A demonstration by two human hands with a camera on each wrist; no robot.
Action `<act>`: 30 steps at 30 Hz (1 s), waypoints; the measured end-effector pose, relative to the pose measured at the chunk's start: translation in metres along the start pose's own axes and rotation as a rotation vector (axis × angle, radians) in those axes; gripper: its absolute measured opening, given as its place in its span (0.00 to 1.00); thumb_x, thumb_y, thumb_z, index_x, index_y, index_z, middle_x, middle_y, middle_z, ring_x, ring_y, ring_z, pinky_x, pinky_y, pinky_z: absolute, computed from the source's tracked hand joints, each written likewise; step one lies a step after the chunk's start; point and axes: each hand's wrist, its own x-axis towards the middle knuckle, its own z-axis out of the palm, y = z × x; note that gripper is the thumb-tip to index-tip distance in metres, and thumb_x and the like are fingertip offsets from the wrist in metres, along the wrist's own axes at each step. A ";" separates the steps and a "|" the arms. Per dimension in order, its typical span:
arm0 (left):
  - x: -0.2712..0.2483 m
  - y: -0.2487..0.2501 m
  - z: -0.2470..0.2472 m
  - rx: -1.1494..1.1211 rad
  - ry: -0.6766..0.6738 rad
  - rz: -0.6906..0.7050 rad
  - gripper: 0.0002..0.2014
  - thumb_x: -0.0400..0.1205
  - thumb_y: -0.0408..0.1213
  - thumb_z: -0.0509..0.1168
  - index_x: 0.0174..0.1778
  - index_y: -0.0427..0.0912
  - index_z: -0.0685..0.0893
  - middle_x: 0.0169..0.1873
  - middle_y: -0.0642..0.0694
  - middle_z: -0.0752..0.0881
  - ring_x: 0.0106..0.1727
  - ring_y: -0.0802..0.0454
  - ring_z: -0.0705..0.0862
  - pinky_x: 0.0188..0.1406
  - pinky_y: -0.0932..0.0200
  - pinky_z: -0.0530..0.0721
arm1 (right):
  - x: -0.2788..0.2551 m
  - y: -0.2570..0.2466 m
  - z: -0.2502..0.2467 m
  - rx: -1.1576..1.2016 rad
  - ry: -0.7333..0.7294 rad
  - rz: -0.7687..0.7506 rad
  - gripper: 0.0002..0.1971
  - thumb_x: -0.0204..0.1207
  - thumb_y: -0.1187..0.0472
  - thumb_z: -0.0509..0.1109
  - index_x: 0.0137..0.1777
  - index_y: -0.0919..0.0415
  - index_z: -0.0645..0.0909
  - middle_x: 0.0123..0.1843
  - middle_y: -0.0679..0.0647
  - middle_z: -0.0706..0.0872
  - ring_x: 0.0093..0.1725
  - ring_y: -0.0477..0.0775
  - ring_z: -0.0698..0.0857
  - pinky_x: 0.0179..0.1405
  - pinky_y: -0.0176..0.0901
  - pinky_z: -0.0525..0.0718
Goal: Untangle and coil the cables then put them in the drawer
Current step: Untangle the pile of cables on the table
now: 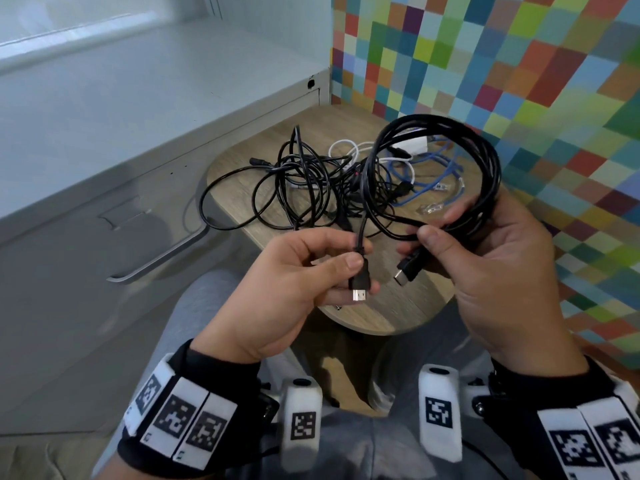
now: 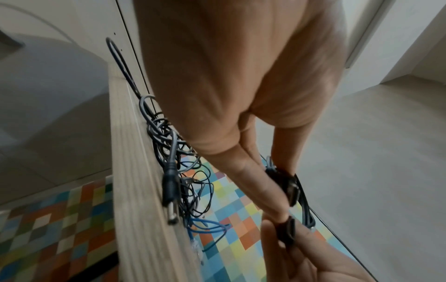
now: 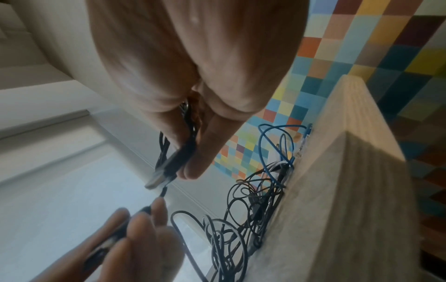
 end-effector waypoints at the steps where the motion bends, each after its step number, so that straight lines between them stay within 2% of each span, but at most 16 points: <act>1: 0.000 -0.002 0.001 -0.006 -0.005 0.013 0.09 0.79 0.29 0.73 0.54 0.33 0.86 0.42 0.39 0.92 0.42 0.41 0.93 0.36 0.59 0.91 | 0.000 0.000 0.001 -0.014 -0.007 -0.012 0.15 0.78 0.80 0.72 0.47 0.60 0.76 0.43 0.61 0.90 0.41 0.62 0.95 0.43 0.53 0.93; 3: 0.001 -0.006 0.004 -0.013 -0.012 0.035 0.09 0.80 0.29 0.72 0.55 0.34 0.85 0.41 0.42 0.92 0.42 0.43 0.92 0.34 0.60 0.91 | -0.001 -0.001 0.003 -0.046 -0.032 -0.033 0.15 0.78 0.81 0.72 0.47 0.61 0.76 0.41 0.54 0.91 0.41 0.58 0.95 0.43 0.50 0.93; 6: 0.003 -0.009 0.008 -0.057 -0.009 0.071 0.09 0.78 0.31 0.73 0.53 0.36 0.85 0.36 0.46 0.92 0.33 0.55 0.91 0.31 0.65 0.89 | -0.004 -0.001 0.009 -0.092 -0.043 -0.052 0.15 0.78 0.80 0.73 0.47 0.60 0.76 0.41 0.52 0.91 0.42 0.51 0.95 0.44 0.42 0.92; 8: 0.004 -0.010 0.007 -0.107 -0.006 0.087 0.10 0.75 0.30 0.75 0.52 0.39 0.89 0.39 0.44 0.93 0.34 0.55 0.91 0.32 0.66 0.88 | -0.004 -0.002 0.012 -0.131 -0.046 -0.078 0.15 0.77 0.80 0.74 0.46 0.60 0.76 0.41 0.50 0.90 0.42 0.45 0.94 0.45 0.36 0.90; 10: 0.005 -0.011 0.005 -0.158 0.006 0.100 0.12 0.73 0.28 0.77 0.51 0.38 0.90 0.42 0.39 0.93 0.37 0.52 0.91 0.34 0.65 0.89 | -0.005 -0.002 0.013 -0.140 -0.064 -0.081 0.16 0.76 0.80 0.75 0.46 0.59 0.77 0.42 0.48 0.88 0.42 0.43 0.93 0.45 0.36 0.90; 13: 0.006 -0.011 0.008 -0.180 0.073 0.133 0.14 0.71 0.25 0.80 0.49 0.35 0.86 0.33 0.40 0.91 0.32 0.53 0.90 0.31 0.65 0.88 | -0.006 0.000 0.013 -0.137 -0.113 -0.055 0.16 0.75 0.77 0.77 0.46 0.57 0.78 0.43 0.48 0.90 0.47 0.52 0.94 0.48 0.52 0.93; 16: 0.006 -0.014 0.016 -0.173 0.148 0.191 0.09 0.73 0.27 0.74 0.45 0.37 0.82 0.26 0.46 0.87 0.26 0.55 0.87 0.26 0.66 0.84 | -0.007 0.000 0.013 -0.147 -0.144 -0.037 0.15 0.75 0.73 0.79 0.46 0.54 0.79 0.43 0.47 0.90 0.49 0.56 0.93 0.52 0.64 0.93; 18: 0.007 -0.016 0.020 -0.150 0.169 0.242 0.09 0.74 0.28 0.73 0.46 0.37 0.80 0.27 0.48 0.87 0.26 0.55 0.86 0.28 0.65 0.84 | -0.007 -0.001 0.010 -0.089 -0.157 -0.007 0.14 0.74 0.70 0.80 0.46 0.53 0.80 0.46 0.52 0.91 0.50 0.60 0.93 0.53 0.67 0.93; 20: 0.008 -0.018 0.021 -0.158 0.170 0.266 0.11 0.75 0.31 0.74 0.46 0.39 0.78 0.34 0.45 0.88 0.31 0.52 0.86 0.34 0.59 0.86 | -0.007 -0.001 0.009 -0.038 -0.187 0.041 0.13 0.74 0.68 0.81 0.46 0.51 0.82 0.49 0.62 0.92 0.49 0.67 0.94 0.50 0.71 0.92; 21: 0.008 -0.018 0.021 -0.182 0.168 0.267 0.11 0.75 0.32 0.74 0.46 0.40 0.78 0.37 0.42 0.87 0.34 0.49 0.86 0.36 0.56 0.87 | -0.008 -0.001 0.009 -0.029 -0.205 0.063 0.12 0.74 0.68 0.81 0.47 0.51 0.83 0.49 0.67 0.91 0.48 0.69 0.94 0.48 0.72 0.92; 23: 0.008 -0.015 0.019 -0.213 0.150 0.271 0.10 0.75 0.33 0.74 0.46 0.39 0.79 0.38 0.39 0.86 0.33 0.47 0.85 0.34 0.56 0.88 | -0.011 -0.001 0.011 -0.013 -0.215 0.084 0.10 0.73 0.68 0.80 0.48 0.57 0.83 0.49 0.70 0.90 0.46 0.69 0.94 0.48 0.70 0.93; 27: 0.007 -0.010 0.016 -0.146 0.146 0.270 0.13 0.76 0.31 0.73 0.51 0.38 0.78 0.35 0.46 0.86 0.26 0.55 0.86 0.27 0.65 0.85 | -0.013 -0.001 0.013 -0.029 -0.194 0.066 0.10 0.70 0.66 0.79 0.49 0.61 0.83 0.47 0.67 0.91 0.46 0.66 0.94 0.48 0.63 0.94; 30: 0.007 -0.011 0.013 -0.042 0.147 0.219 0.14 0.76 0.38 0.75 0.53 0.38 0.81 0.29 0.45 0.85 0.22 0.54 0.82 0.20 0.64 0.79 | -0.012 -0.001 0.012 -0.030 -0.190 0.060 0.10 0.70 0.67 0.78 0.49 0.62 0.83 0.46 0.64 0.92 0.45 0.62 0.95 0.46 0.56 0.94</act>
